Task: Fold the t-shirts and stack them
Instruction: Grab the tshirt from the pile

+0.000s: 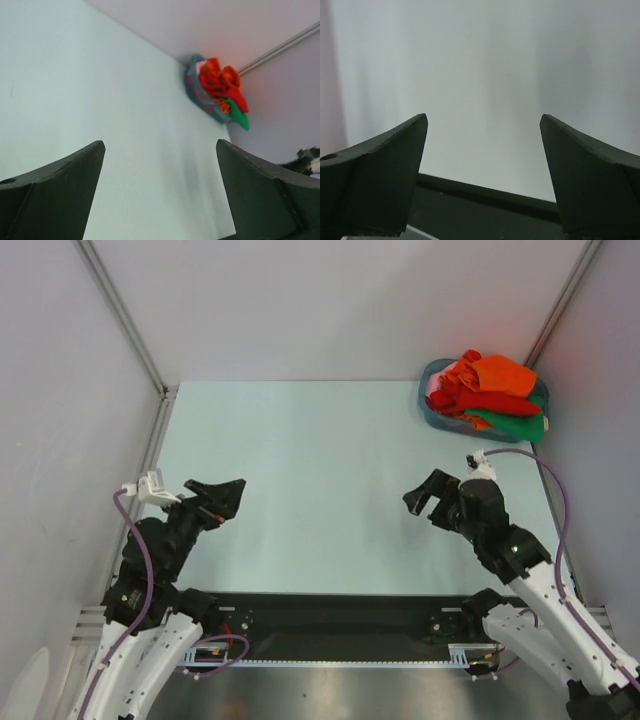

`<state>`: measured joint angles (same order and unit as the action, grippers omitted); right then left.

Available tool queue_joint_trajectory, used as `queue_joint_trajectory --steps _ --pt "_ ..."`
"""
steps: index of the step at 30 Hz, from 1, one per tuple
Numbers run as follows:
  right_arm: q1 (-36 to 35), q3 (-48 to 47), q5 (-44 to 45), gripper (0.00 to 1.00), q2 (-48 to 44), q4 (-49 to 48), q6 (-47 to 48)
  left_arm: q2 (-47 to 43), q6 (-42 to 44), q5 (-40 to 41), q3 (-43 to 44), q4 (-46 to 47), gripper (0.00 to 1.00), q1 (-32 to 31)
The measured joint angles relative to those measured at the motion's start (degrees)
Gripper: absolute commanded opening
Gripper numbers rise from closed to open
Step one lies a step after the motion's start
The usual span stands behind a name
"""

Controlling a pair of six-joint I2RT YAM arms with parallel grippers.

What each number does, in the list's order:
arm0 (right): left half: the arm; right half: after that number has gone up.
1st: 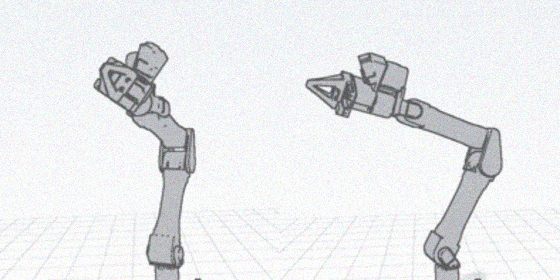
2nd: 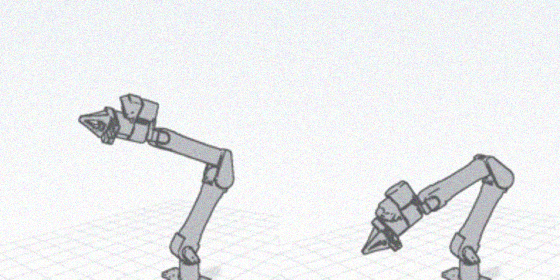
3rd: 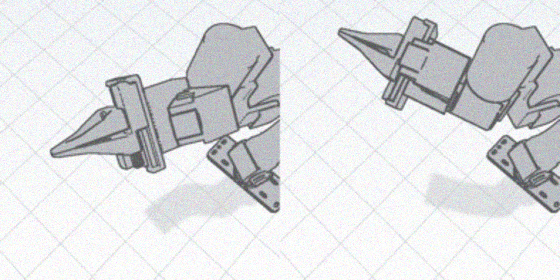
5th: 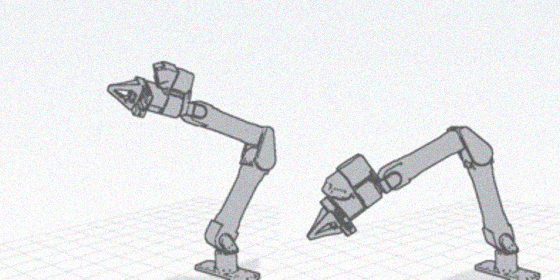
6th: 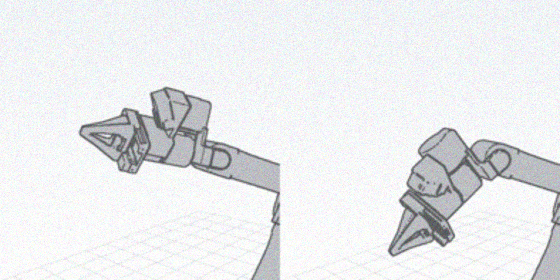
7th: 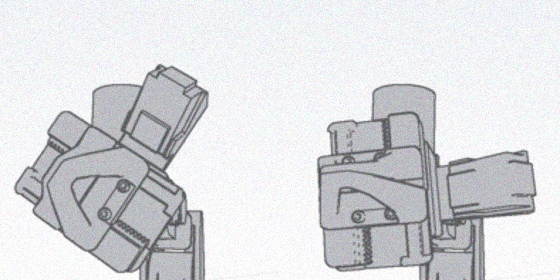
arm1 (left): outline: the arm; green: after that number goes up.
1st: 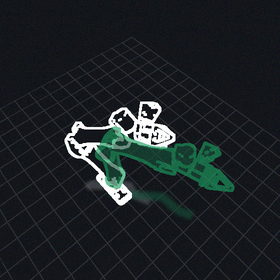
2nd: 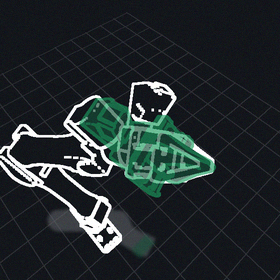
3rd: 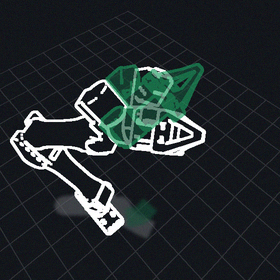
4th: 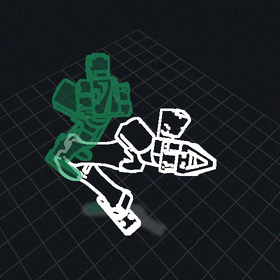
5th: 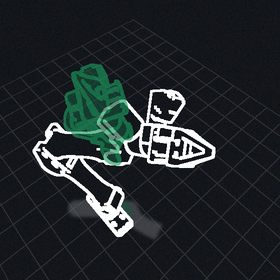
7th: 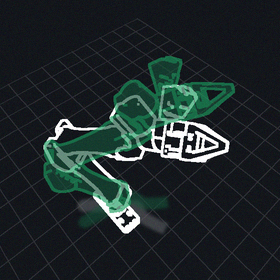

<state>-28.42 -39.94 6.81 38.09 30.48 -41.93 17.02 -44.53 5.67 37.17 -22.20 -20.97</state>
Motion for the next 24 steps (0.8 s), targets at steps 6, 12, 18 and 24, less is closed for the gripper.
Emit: queue_joint_trajectory --steps 6,12,18,24 --pt "12.59 -13.53 -0.57 1.00 17.38 4.50 7.56 2.56 2.14 -3.65 2.64 -8.28 1.00 0.00" --pt "26.05 -25.53 0.63 0.98 32.30 -1.60 14.05 0.48 2.62 -8.87 2.25 -8.37 1.00 0.02" --pt "31.28 -40.85 6.99 0.93 51.15 -9.33 22.08 2.40 4.26 -14.16 1.84 -8.44 1.00 0.02" --pt "31.69 -48.89 10.71 0.91 62.93 -16.57 29.57 6.36 7.61 -16.57 1.84 -8.39 1.00 0.02"
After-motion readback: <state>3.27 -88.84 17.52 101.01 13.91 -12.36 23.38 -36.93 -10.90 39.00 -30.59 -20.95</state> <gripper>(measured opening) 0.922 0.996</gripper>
